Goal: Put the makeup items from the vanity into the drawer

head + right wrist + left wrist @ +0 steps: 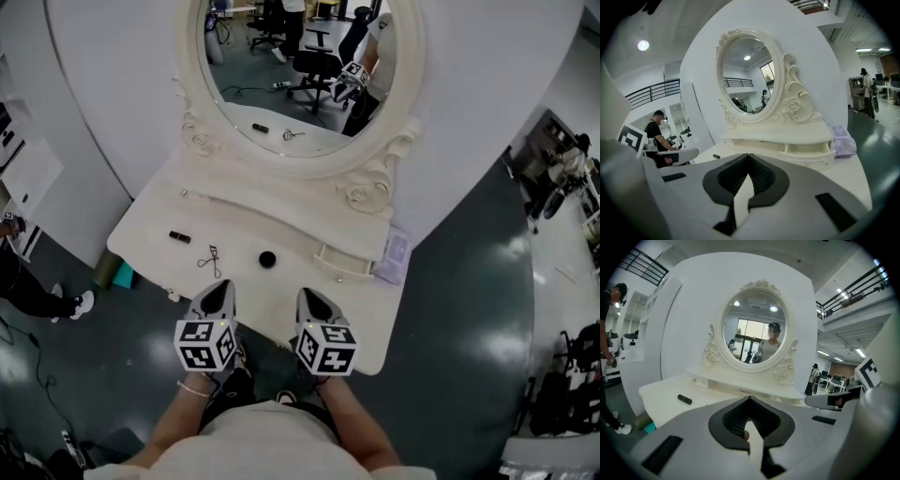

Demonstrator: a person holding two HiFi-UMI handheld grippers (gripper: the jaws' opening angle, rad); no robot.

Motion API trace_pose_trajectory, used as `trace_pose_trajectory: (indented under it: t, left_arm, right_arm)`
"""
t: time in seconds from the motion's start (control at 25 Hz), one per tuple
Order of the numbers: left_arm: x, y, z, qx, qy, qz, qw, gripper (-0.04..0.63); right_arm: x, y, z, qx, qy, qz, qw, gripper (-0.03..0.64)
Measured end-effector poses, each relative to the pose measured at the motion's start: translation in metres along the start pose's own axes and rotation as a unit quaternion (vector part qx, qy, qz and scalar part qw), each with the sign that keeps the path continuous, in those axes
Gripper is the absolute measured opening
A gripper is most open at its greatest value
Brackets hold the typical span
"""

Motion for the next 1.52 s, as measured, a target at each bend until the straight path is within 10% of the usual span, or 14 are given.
trace_pose_trajectory:
  t: [0.88, 1.52]
  left_arm:
    - [0.085, 0.104, 0.172, -0.039, 0.006, 0.003, 0.9992, 0.003]
    - [0.008, 0.115, 0.215, 0.021, -0.050, 0.090, 0.9945, 0.003]
  right_arm:
    - [0.067, 0.150, 0.096, -0.052, 0.001, -0.028, 0.998, 0.018]
    - [0.008, 0.205, 0.108, -0.005, -0.031, 0.086, 0.996, 0.018]
Point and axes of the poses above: the fingertips, and each gripper's own axes: y forward along the fingers, z to its left, x out of its top, the point moved 5 cm from there along -y, backward along the fingers, and after that the axes turned 1 degree about -z, right-handed, at the moved point
